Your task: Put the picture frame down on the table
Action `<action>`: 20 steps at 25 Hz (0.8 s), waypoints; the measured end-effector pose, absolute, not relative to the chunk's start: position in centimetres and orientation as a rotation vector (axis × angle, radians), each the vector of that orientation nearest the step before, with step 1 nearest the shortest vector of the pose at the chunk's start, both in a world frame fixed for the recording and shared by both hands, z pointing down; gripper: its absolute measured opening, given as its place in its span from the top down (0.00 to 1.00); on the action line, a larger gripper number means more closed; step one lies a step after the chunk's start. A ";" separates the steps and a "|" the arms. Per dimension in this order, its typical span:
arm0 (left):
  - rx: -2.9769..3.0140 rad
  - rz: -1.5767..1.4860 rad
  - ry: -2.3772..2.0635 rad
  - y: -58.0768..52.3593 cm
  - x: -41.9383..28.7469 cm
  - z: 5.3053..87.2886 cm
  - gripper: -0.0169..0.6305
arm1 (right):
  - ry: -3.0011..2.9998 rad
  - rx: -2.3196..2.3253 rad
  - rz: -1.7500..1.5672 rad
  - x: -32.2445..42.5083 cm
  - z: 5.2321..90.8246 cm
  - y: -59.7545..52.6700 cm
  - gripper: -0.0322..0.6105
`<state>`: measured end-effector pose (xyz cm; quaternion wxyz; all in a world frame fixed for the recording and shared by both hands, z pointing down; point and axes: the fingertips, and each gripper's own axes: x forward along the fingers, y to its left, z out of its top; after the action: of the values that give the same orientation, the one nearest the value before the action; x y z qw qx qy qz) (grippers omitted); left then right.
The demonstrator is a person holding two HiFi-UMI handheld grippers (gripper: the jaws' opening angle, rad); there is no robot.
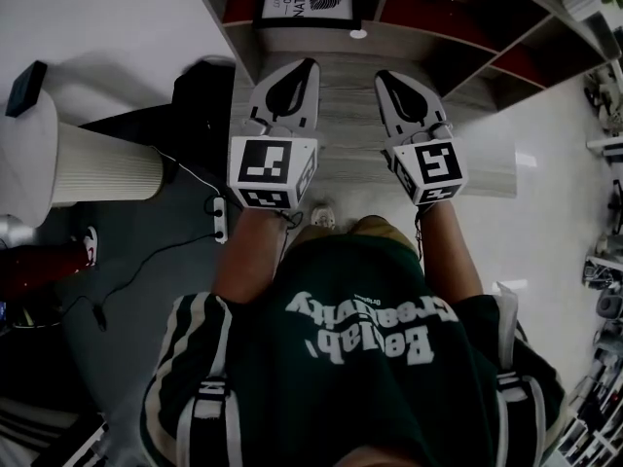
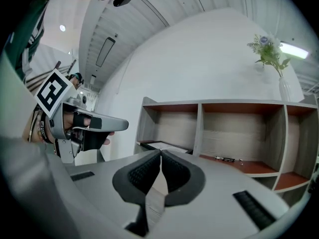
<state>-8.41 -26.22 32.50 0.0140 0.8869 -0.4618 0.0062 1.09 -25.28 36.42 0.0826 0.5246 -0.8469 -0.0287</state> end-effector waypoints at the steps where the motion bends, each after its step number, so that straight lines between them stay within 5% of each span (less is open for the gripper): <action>1: 2.766 0.016 -1.453 -25.7 -8.6 32.3 0.94 | -2.522 1.567 -0.083 1.2 36.4 -24.8 0.89; 20: 2.842 0.115 -1.628 -8.0 -3.9 32.8 0.94 | -2.593 1.585 -0.103 6.9 36.8 -7.4 0.89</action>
<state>-3.88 -7.96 32.80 -0.0679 0.8652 -0.4956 0.0351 6.89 -7.44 36.79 0.0502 0.5207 -0.8516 -0.0337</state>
